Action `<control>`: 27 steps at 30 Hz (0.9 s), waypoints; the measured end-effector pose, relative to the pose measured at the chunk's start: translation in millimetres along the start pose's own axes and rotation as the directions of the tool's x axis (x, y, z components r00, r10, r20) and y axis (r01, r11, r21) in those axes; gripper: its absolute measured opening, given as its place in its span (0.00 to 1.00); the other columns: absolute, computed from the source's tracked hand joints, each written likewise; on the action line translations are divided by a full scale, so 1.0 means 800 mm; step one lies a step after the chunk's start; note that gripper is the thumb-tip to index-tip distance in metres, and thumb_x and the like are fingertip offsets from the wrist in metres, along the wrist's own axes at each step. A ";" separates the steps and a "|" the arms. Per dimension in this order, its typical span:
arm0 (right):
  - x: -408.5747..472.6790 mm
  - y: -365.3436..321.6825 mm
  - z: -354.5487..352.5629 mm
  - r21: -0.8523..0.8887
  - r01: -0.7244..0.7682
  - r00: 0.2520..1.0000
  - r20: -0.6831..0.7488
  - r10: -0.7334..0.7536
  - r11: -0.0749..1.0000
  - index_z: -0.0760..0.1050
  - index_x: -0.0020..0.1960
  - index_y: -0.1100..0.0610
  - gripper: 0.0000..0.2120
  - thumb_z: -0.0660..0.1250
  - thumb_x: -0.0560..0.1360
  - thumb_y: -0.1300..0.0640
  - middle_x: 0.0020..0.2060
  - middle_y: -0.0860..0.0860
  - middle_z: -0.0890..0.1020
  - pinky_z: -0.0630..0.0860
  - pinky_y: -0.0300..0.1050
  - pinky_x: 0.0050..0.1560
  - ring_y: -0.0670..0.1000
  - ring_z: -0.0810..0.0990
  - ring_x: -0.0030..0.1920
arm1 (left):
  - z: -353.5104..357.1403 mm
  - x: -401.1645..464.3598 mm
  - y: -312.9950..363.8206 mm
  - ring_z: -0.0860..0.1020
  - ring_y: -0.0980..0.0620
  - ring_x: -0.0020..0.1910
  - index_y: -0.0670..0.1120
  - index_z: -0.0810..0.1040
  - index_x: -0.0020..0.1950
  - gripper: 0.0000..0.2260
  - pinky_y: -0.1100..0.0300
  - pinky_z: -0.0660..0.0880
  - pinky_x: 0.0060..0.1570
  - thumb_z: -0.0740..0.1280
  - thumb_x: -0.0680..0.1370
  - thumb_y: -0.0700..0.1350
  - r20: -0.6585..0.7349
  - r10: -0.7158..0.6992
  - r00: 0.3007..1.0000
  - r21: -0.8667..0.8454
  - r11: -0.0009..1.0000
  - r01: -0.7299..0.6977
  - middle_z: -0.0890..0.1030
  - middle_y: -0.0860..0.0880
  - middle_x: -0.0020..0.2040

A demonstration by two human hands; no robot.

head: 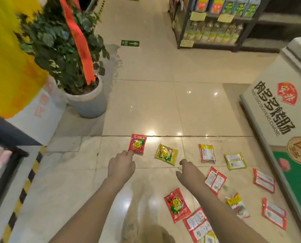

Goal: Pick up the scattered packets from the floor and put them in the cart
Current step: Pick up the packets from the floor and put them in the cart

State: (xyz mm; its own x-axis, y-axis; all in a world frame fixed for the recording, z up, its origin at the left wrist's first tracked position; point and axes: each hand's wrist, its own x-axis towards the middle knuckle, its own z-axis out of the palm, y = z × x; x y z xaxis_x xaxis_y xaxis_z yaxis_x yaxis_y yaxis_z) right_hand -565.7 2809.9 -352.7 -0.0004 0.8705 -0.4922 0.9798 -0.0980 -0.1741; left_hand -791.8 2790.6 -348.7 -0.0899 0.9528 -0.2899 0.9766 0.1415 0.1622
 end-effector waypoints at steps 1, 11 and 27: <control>0.027 -0.002 -0.002 0.004 -0.017 1.000 0.011 0.017 1.000 0.65 0.67 0.56 0.19 0.60 0.77 0.54 0.60 0.55 0.74 0.74 0.48 0.53 0.56 0.75 0.60 | 0.004 0.028 -0.002 0.74 0.48 0.59 0.47 0.68 0.67 0.16 0.55 0.71 0.51 0.57 0.79 0.47 0.011 -0.003 1.000 -0.011 1.000 0.003 0.74 0.48 0.62; 0.372 0.025 0.081 0.019 -0.123 0.984 0.130 0.119 0.992 0.63 0.68 0.56 0.20 0.60 0.77 0.53 0.60 0.55 0.73 0.73 0.48 0.52 0.57 0.74 0.60 | 0.166 0.357 -0.016 0.74 0.47 0.58 0.46 0.70 0.64 0.14 0.55 0.71 0.51 0.58 0.79 0.47 0.182 -0.102 0.978 -0.106 0.987 0.123 0.75 0.47 0.60; 0.768 0.140 0.468 -0.203 -0.127 0.940 0.288 0.183 0.971 0.45 0.76 0.52 0.40 0.63 0.74 0.42 0.76 0.51 0.49 0.57 0.60 0.71 0.53 0.49 0.77 | 0.646 0.675 -0.137 0.70 0.41 0.62 0.45 0.66 0.69 0.26 0.47 0.71 0.59 0.68 0.74 0.52 0.256 -0.418 0.872 -0.364 0.794 0.487 0.69 0.41 0.64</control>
State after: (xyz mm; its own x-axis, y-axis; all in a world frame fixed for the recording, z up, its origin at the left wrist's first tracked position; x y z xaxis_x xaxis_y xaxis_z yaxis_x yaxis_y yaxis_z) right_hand -531.2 3153.5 -994.0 0.1211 0.6618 -0.7398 0.9920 -0.1076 0.0662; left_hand -846.3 3150.6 -1010.6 -0.4362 0.7029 -0.5618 0.6600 0.6743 0.3313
